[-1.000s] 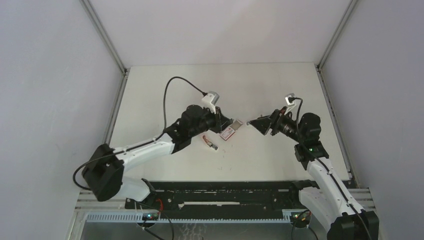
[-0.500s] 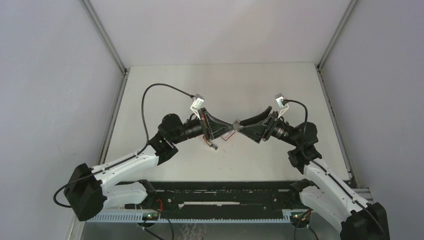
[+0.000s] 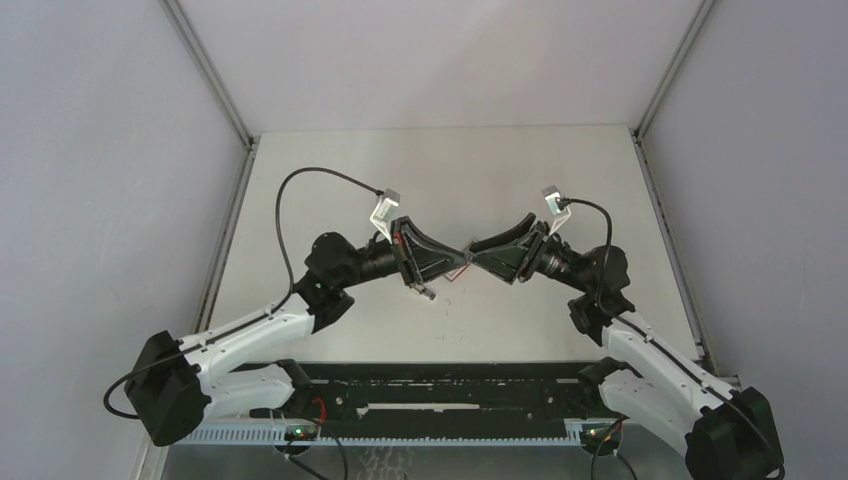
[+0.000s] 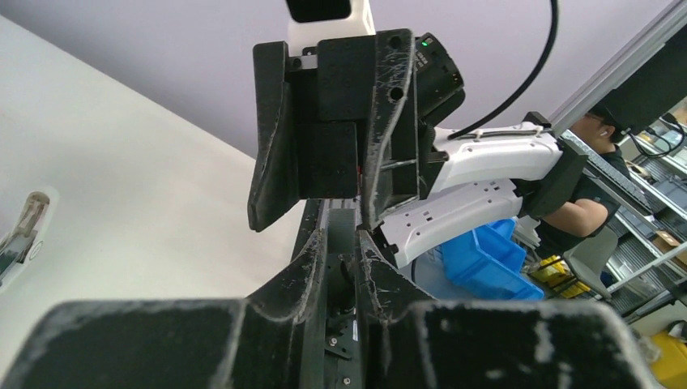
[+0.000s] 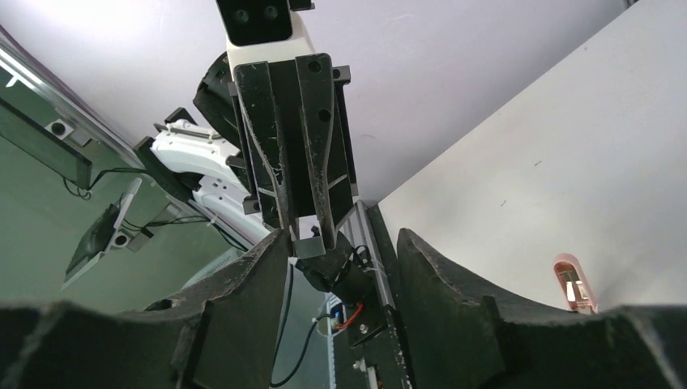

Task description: Load the staples into the stapler

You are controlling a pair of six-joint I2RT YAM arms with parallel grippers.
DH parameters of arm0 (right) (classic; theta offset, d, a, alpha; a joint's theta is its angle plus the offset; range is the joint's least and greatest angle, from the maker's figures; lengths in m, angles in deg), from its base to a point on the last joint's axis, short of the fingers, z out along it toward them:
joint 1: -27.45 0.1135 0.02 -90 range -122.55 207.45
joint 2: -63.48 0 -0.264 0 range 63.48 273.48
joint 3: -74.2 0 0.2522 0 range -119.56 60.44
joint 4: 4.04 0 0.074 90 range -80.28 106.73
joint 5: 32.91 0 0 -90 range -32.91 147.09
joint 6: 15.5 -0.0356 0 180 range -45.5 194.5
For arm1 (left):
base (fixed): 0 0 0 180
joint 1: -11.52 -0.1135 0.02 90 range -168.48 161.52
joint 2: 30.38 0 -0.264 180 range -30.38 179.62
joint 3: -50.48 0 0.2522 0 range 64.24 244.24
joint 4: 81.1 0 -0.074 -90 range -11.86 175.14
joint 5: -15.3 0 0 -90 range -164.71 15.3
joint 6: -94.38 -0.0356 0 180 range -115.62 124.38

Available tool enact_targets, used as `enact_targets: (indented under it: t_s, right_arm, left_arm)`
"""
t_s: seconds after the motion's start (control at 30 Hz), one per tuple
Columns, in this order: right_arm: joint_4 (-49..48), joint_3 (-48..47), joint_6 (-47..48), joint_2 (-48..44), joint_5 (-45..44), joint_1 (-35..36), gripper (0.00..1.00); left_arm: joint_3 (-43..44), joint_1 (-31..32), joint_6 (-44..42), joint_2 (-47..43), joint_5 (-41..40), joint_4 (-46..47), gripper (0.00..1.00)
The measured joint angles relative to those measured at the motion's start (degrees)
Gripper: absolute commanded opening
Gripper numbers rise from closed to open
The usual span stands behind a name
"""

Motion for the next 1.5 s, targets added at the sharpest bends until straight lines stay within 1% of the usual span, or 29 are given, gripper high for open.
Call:
enact_targets:
  t_s: [0.2, 0.4, 0.9, 1.1, 1.17, 1.27, 1.3, 1.33, 1.4, 1.5]
  right_arm:
    - [-3.3, 0.0, -1.2, 0.6, 0.2, 0.8, 0.39]
    - [-5.0, 0.0, -1.7, 0.6, 0.2, 1.3, 0.36]
    - [-7.8, 0.0, -2.8, 1.0, 0.5, 2.2, 0.24]
    - [-8.4, 0.0, -3.4, 1.3, 0.4, 2.3, 0.14]
    - [-8.5, 0.0, -3.4, 1.3, 0.4, 2.4, 0.12]
    - [-8.6, 0.0, -3.4, 1.3, 0.4, 2.4, 0.11]
    - [-8.7, 0.0, -3.4, 1.3, 0.5, 2.5, 0.1]
    - [-8.7, 0.0, -3.4, 1.3, 0.5, 2.5, 0.1]
    - [-8.2, 0.0, -3.0, 1.1, 0.5, 2.4, 0.09]
    - [-4.4, 0.0, -0.2, -0.7, 0.6, 1.2, 0.09]
  left_arm:
    - [0.0, 0.0, 0.4, -0.4, 0.7, 1.1, 0.19]
    - [0.0, 0.1, 0.4, -0.4, 1.0, 1.5, 0.19]
    - [0.0, 0.4, 0.4, -0.4, 1.0, 1.7, 0.19]
    - [0.0, 0.4, 0.5, -0.4, 1.1, 1.8, 0.19]
    - [0.0, 0.5, 0.5, -0.4, 1.2, 1.9, 0.25]
    - [0.0, 0.5, 0.5, -0.4, 1.1, 2.1, 0.5]
    - [0.0, 0.5, 0.5, -0.4, 1.0, 2.2, 0.58]
    - [0.0, 0.5, 0.6, -0.4, 1.0, 2.2, 0.63]
    - [-0.2, 0.5, 0.7, -0.4, 0.6, 2.3, 0.69]
    - [-1.2, 0.5, -0.5, -0.4, -0.6, 1.5, 0.72]
